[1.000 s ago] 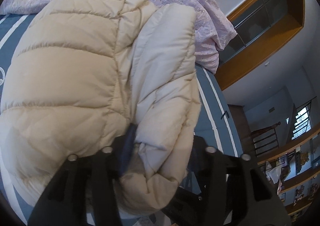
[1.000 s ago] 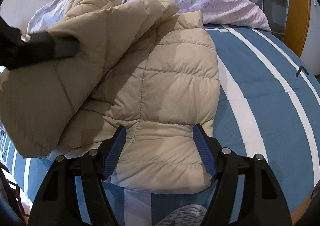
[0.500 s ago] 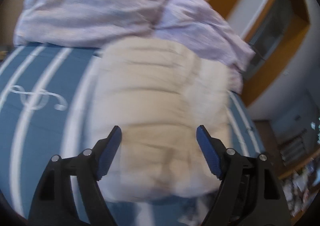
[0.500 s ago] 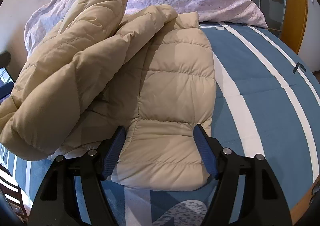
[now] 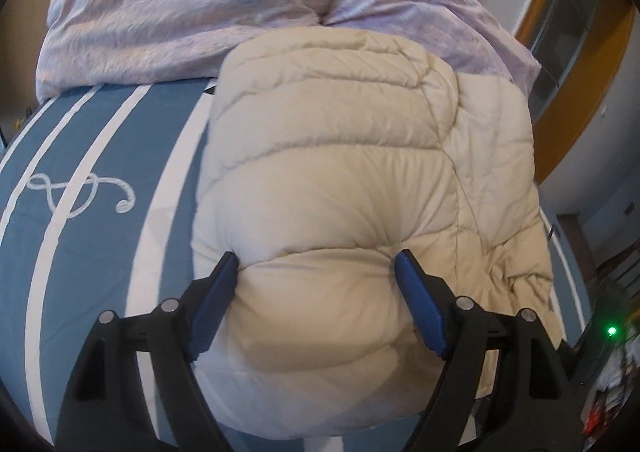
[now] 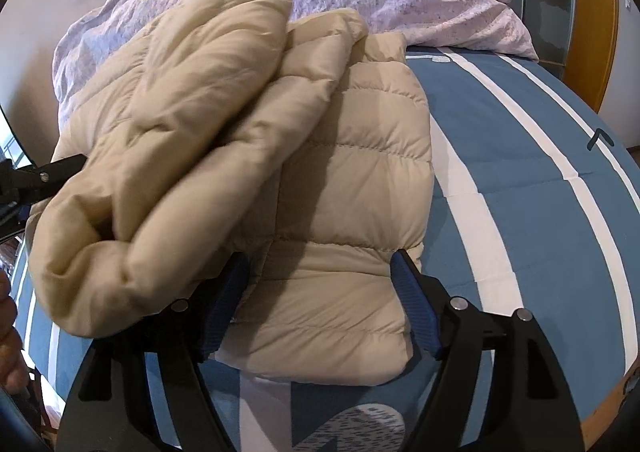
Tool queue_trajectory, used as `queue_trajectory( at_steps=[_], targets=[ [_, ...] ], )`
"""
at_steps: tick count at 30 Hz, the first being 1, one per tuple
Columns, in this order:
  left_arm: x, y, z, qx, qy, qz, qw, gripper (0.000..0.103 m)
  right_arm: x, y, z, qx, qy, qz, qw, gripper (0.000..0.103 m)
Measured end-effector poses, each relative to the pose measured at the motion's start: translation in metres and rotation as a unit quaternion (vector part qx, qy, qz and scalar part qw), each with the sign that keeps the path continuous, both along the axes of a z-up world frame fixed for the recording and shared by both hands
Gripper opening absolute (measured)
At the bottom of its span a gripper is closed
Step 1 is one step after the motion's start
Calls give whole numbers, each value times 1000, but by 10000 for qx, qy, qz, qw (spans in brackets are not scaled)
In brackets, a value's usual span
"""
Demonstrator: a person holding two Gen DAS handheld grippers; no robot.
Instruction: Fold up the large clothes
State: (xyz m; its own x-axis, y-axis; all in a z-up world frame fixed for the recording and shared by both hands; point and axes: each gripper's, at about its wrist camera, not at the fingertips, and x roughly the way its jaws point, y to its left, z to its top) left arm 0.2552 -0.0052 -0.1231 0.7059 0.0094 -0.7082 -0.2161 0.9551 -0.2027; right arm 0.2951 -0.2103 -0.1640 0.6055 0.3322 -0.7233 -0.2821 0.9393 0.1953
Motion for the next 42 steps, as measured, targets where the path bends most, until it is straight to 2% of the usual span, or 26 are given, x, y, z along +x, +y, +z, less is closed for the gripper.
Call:
queue_trajectory(
  at_steps=[6, 18, 22, 25, 26, 27, 30, 36, 42],
  targets=[
    [8, -11, -8, 82, 34, -73, 9999, 80, 4, -10, -5, 81, 86, -61, 9999, 90],
    [17, -22, -20, 265, 79, -240, 9993, 81, 5, -21, -3, 223, 141, -51, 9996, 89],
    [18, -22, -24, 322, 102, -308, 9990, 81, 6, -40, 8, 146, -11, -388, 9991, 89],
    [18, -20, -26, 267, 96, -320, 9991, 81, 7, -60, 24, 213, -181, -705, 9971, 73],
    [18, -20, -26, 261, 98, -319, 9991, 81, 8, -64, 29, 264, -222, -724, 9968, 64],
    [19, -21, -26, 264, 100, -318, 9991, 82, 8, -66, 35, 349, -273, -703, 9965, 55],
    [20, -23, -27, 307, 100, -324, 9990, 82, 10, -61, 56, 628, -430, -493, 9959, 39],
    [22, -26, -27, 363, 114, -359, 9986, 82, 14, -24, 78, 968, -646, 134, 9931, 26],
    [22, -27, -27, 383, 129, -376, 9985, 82, 27, -6, 96, 1049, -902, 268, 9900, 26]
  ],
)
